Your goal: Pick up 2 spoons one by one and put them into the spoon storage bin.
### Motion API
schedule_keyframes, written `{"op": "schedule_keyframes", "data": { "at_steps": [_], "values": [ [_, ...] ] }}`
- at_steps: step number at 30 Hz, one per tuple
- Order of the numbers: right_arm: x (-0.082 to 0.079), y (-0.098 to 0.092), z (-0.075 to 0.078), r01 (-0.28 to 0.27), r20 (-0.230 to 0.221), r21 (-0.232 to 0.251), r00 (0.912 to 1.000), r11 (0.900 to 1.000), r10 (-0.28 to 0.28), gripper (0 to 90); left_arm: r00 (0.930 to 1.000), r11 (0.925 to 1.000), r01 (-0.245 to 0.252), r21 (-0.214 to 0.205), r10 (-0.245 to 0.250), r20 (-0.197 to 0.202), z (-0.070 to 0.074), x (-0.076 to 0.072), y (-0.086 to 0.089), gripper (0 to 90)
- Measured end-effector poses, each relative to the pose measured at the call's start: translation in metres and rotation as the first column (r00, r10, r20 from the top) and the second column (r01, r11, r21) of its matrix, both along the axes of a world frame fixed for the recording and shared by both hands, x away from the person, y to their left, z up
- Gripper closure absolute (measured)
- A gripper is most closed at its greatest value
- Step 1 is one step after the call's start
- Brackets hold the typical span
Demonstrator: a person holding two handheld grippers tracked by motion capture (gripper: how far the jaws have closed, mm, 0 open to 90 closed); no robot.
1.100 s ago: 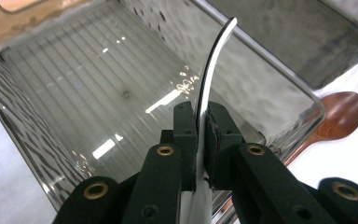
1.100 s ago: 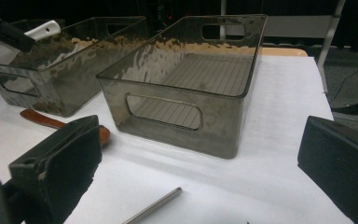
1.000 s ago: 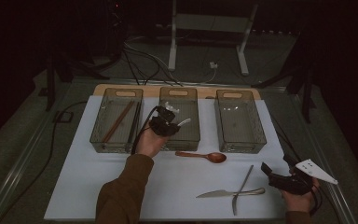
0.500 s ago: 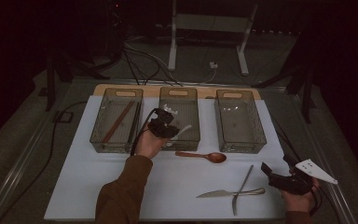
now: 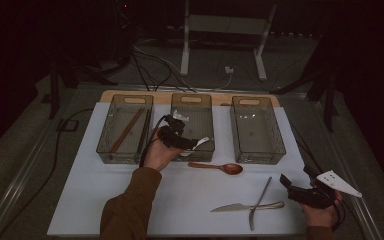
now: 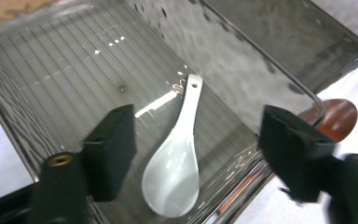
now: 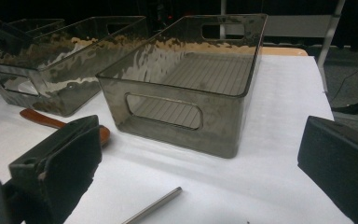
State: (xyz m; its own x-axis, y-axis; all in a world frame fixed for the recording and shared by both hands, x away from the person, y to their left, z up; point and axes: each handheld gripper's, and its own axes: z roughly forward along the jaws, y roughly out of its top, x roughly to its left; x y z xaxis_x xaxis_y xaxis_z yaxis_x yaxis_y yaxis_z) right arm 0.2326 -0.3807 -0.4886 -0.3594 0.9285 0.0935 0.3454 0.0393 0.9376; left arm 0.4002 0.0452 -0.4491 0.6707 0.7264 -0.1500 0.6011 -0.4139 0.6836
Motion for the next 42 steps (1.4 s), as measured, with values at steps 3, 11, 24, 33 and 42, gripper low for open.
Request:
{"op": "schedule_keyframes", "data": {
  "at_steps": [3, 11, 24, 33, 42],
  "values": [
    [0.000, 0.000, 0.000, -0.001, 0.001, -0.002, 1.0000, 1.0000, 0.001, 0.0, 1.0000, 1.0000, 0.007, 0.002, -0.007, 0.006, 0.001, -0.002, -0.001, 15.9],
    [0.000, 0.000, 0.000, -0.001, 0.001, -0.001, 1.0000, 1.0000, 0.001, 0.0, 0.9988, 0.9978, 0.047, -0.046, -0.046, 0.017, 0.006, -0.006, -0.001, 1.2],
    [0.000, 0.000, 0.000, 0.000, 0.003, -0.001, 1.0000, 1.0000, 0.000, 0.0, 0.9893, 0.9882, 0.138, -0.066, -0.135, 0.056, 0.014, -0.019, -0.011, 1.1],
    [0.000, 0.000, 0.000, 0.001, 0.003, -0.002, 1.0000, 1.0000, -0.001, 0.0, 0.9751, 0.9744, 0.212, -0.074, -0.206, 0.082, 0.019, -0.032, -0.024, 1.1],
    [0.000, 0.000, 0.000, 0.001, 0.004, -0.003, 1.0000, 1.0000, -0.001, 0.0, 0.9537, 0.9548, 0.292, -0.057, -0.286, 0.093, 0.020, -0.045, -0.040, 1.8]
  ]
}}
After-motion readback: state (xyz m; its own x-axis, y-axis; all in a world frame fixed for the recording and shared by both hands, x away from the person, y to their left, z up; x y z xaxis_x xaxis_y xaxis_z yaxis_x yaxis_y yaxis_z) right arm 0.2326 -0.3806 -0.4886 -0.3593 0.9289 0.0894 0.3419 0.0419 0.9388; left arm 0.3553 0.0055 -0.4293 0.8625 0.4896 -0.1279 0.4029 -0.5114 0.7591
